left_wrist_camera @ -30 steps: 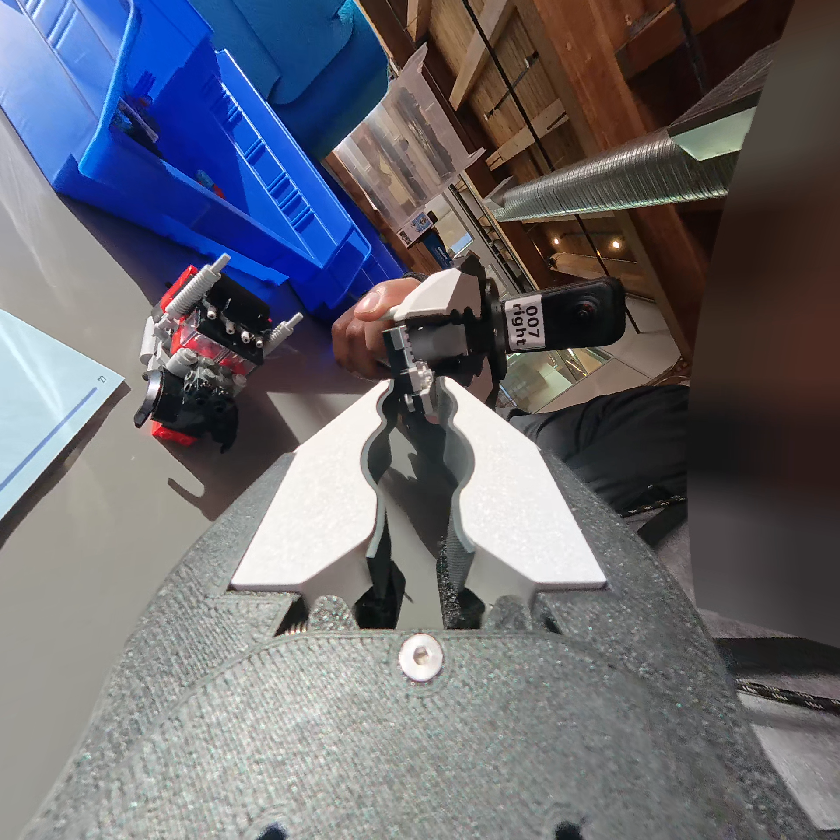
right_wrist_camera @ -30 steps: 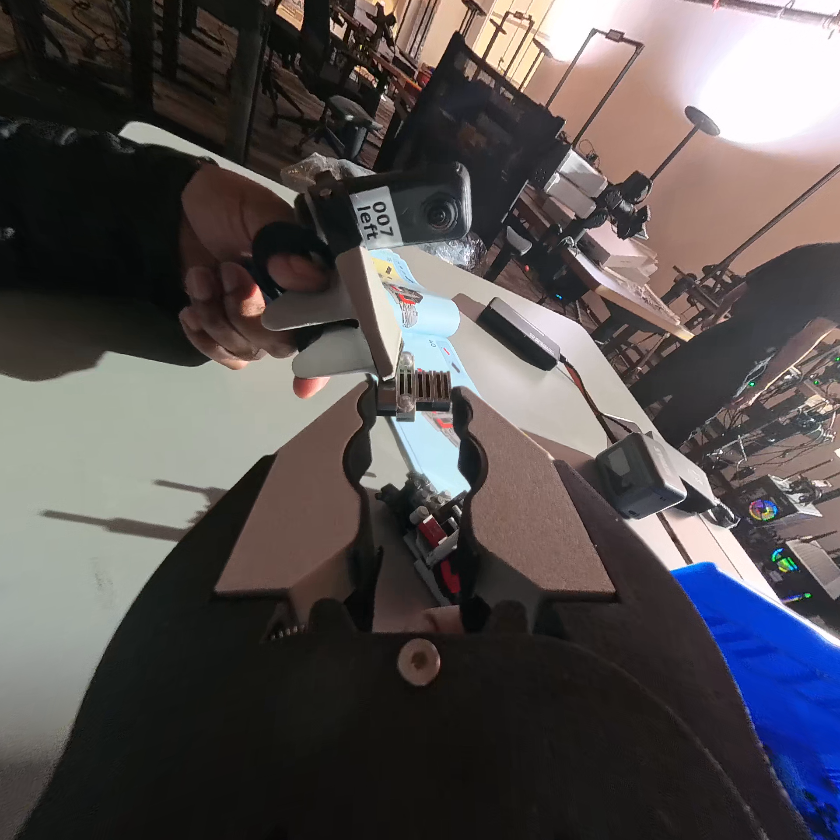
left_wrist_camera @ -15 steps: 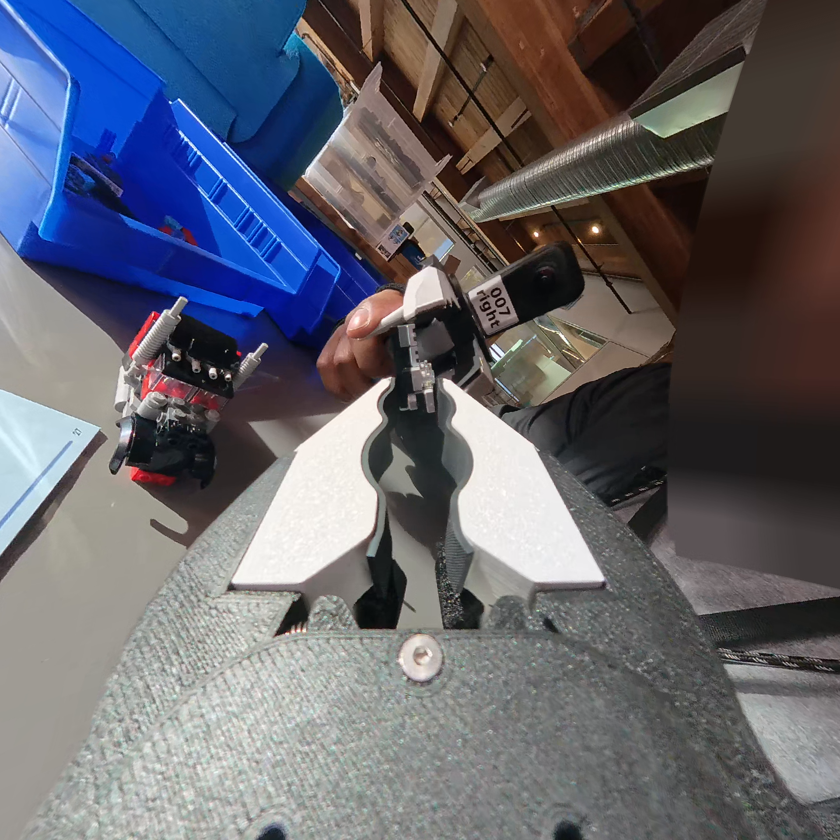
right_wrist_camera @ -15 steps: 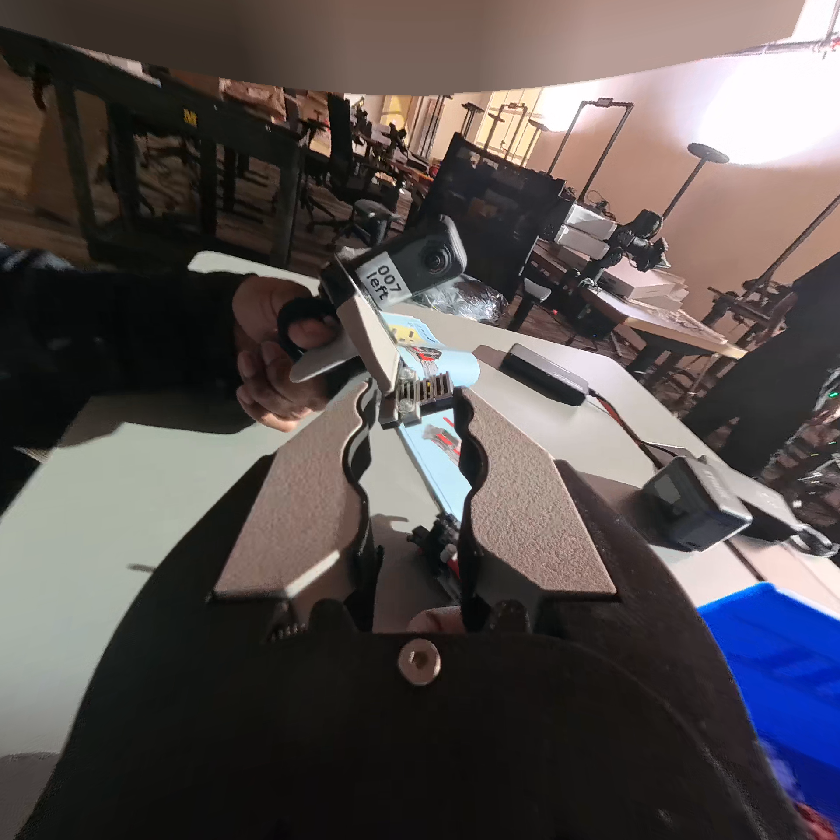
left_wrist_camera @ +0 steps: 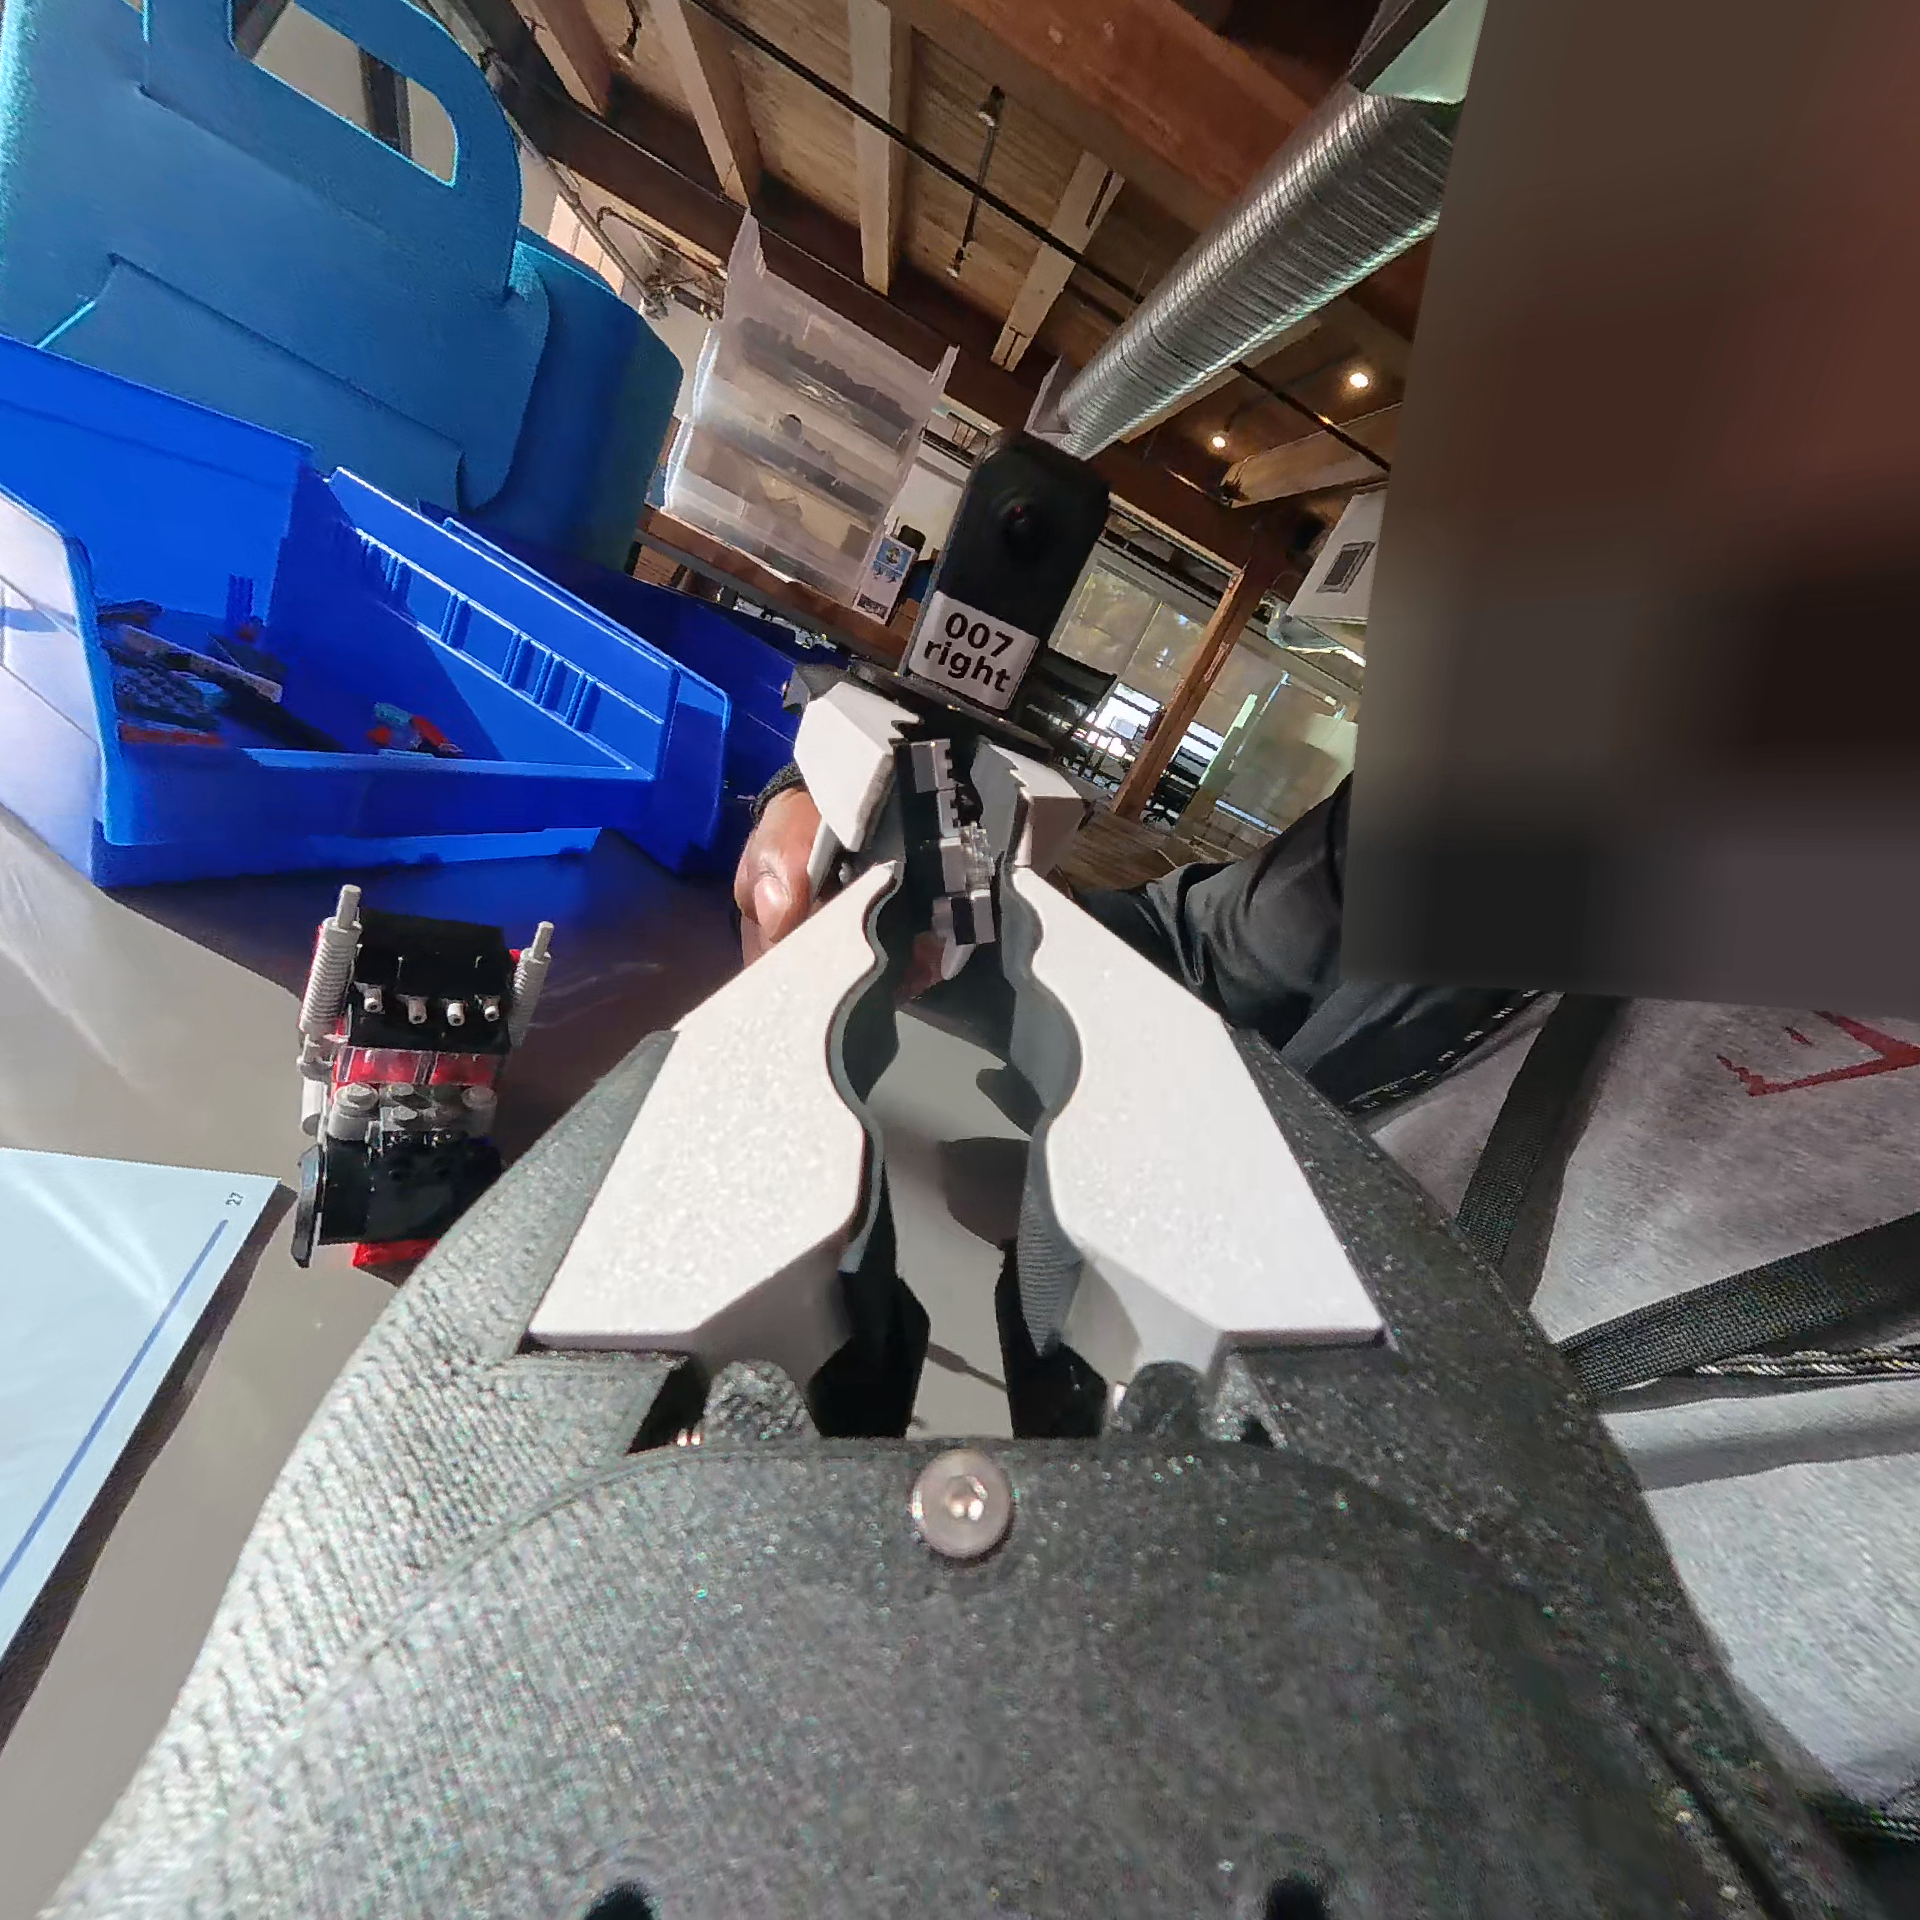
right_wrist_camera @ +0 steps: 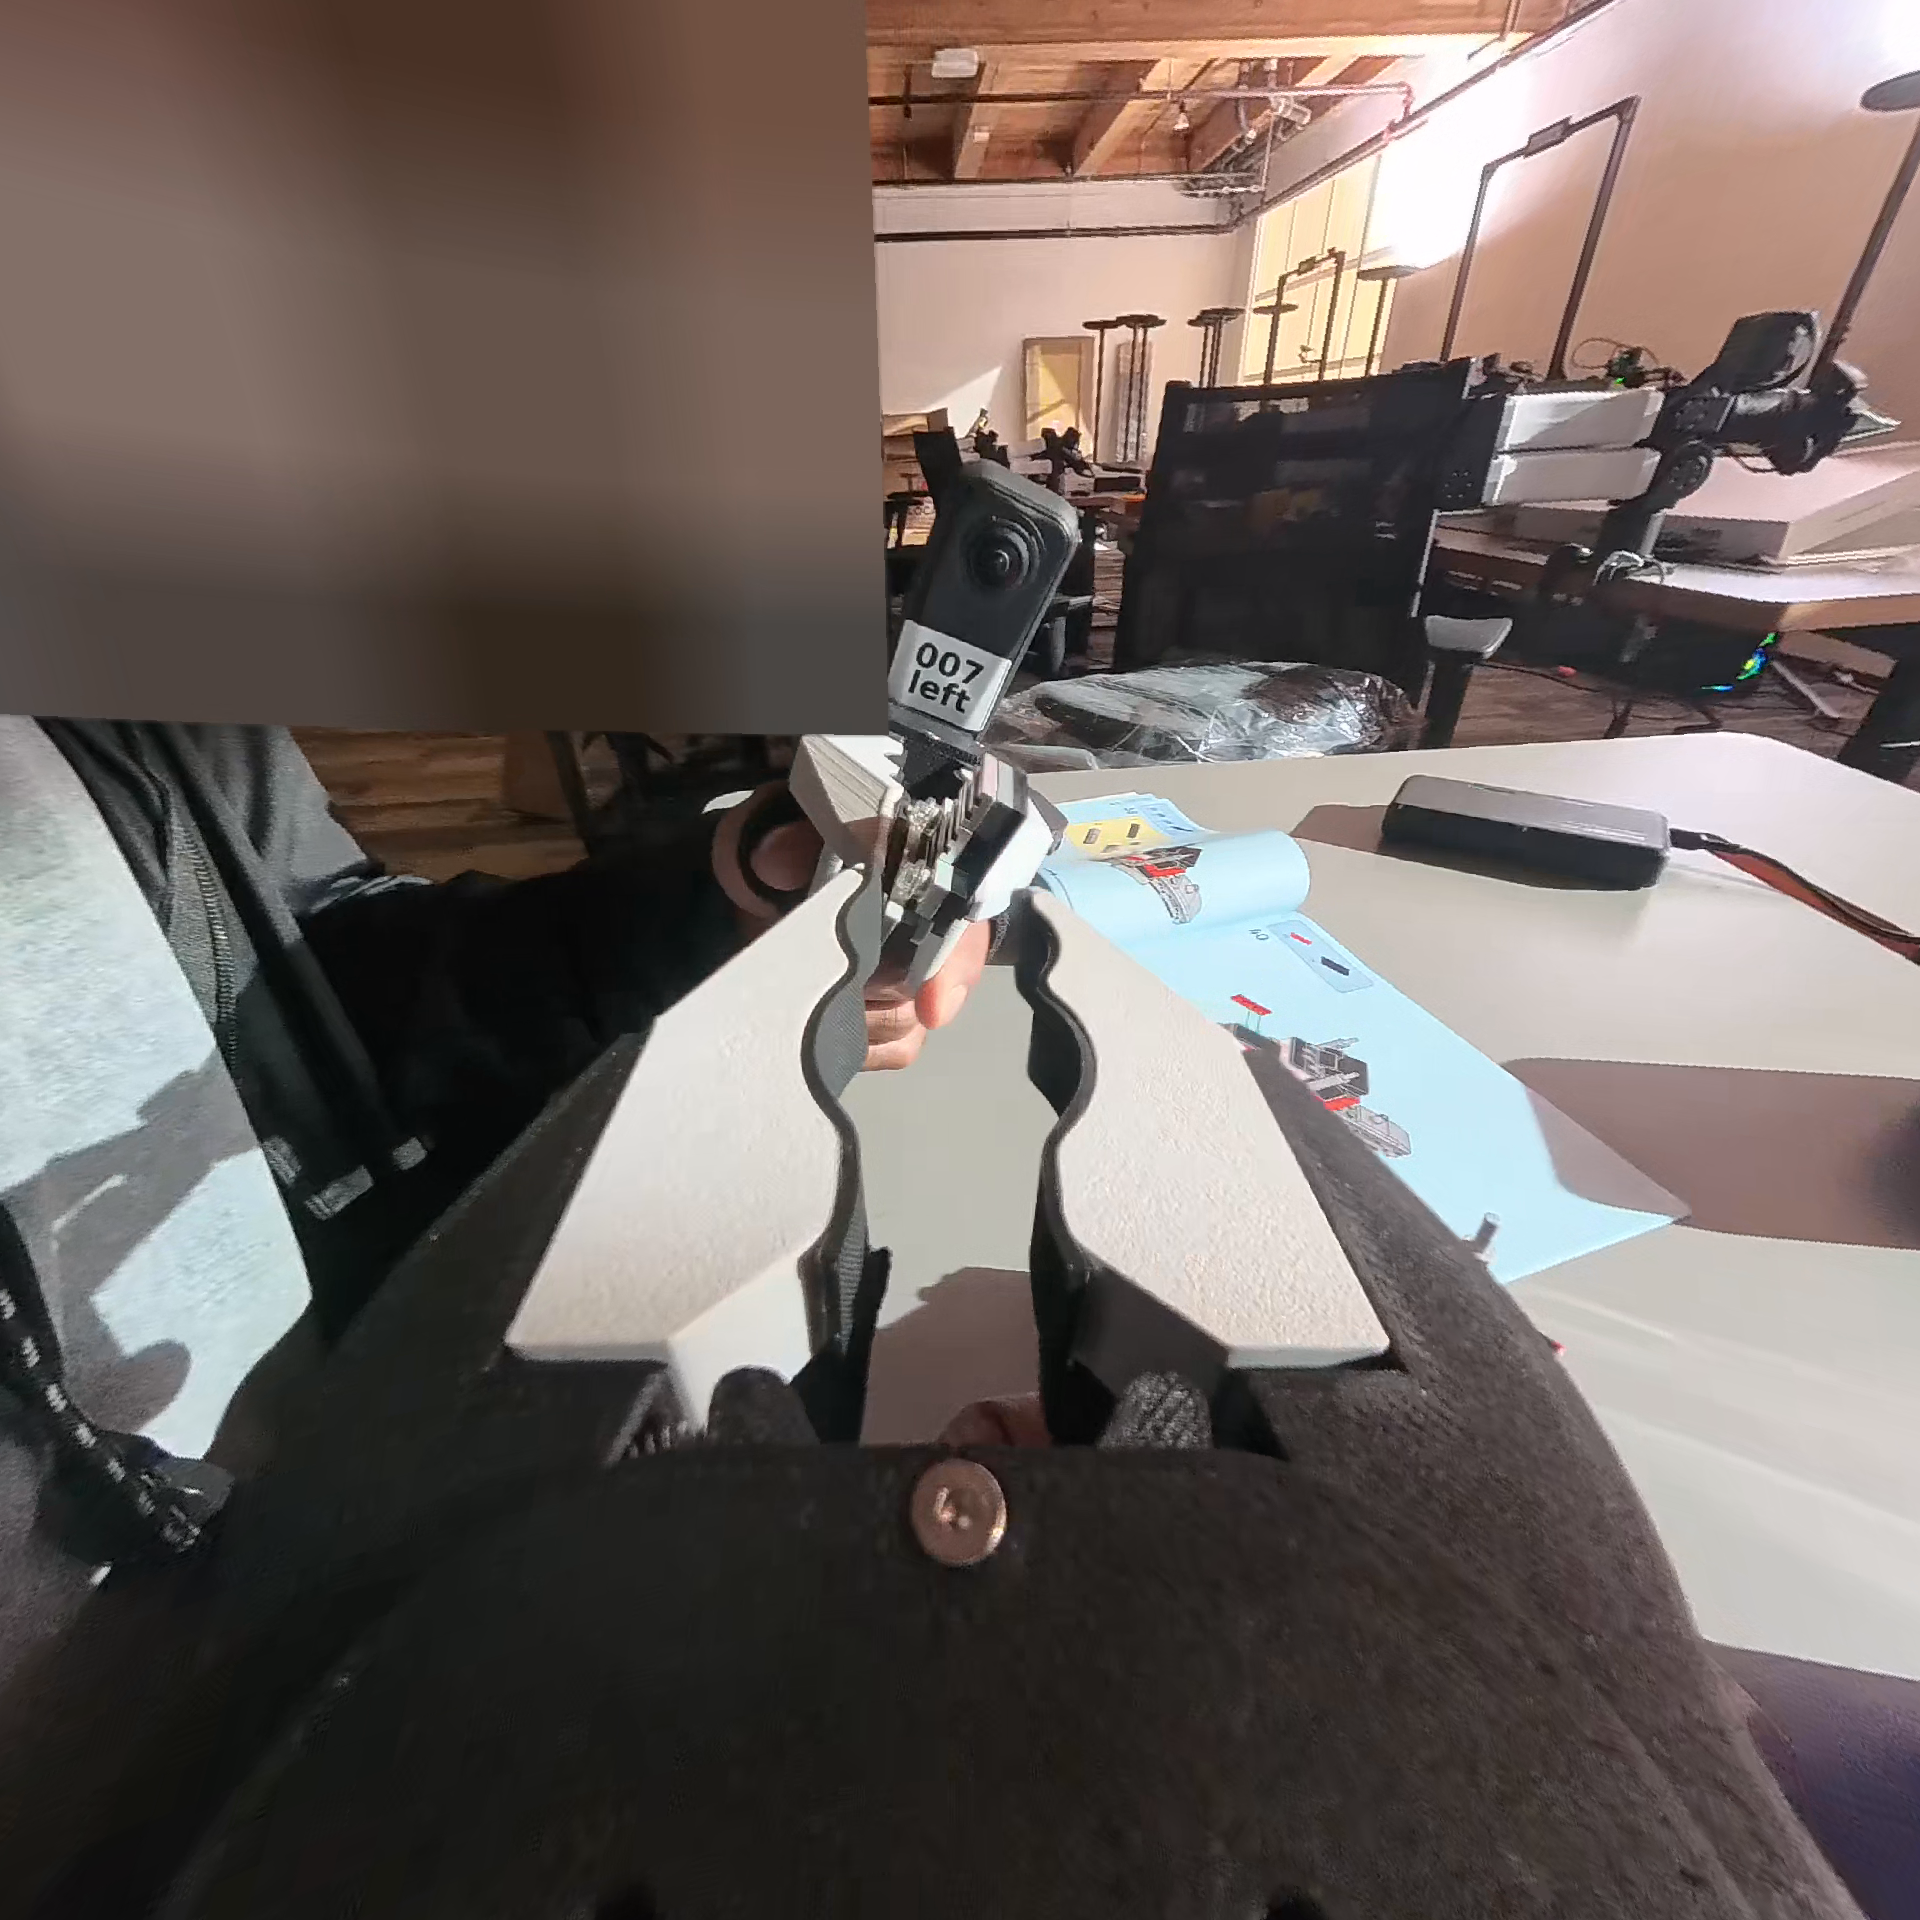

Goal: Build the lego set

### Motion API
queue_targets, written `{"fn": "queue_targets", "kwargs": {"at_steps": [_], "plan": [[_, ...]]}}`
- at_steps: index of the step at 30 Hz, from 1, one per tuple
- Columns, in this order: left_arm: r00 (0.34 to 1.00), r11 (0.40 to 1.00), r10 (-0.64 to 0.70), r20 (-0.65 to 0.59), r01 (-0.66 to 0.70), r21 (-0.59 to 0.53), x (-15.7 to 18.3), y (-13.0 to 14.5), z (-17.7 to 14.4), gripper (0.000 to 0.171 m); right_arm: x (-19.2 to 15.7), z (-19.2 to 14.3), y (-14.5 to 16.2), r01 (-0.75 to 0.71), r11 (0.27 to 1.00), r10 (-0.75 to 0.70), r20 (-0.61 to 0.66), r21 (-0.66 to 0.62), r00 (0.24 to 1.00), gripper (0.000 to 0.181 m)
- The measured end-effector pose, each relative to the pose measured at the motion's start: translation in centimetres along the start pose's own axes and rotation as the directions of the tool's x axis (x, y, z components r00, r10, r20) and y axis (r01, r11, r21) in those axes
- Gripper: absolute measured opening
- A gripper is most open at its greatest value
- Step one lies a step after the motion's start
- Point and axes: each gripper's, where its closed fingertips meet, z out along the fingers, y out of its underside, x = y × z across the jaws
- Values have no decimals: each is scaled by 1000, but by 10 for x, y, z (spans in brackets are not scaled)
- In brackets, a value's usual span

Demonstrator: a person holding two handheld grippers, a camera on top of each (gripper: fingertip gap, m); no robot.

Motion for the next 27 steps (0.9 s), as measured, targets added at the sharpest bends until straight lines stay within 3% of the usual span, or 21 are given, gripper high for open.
{"fn": "queue_targets", "kwargs": {"at_steps": [27], "plan": [[996, 996, 84, -11, -85, -9, 8, -2, 0, 15, -10, 7, -5, -28, 999, 25, 69, 32, 997, 19]]}}
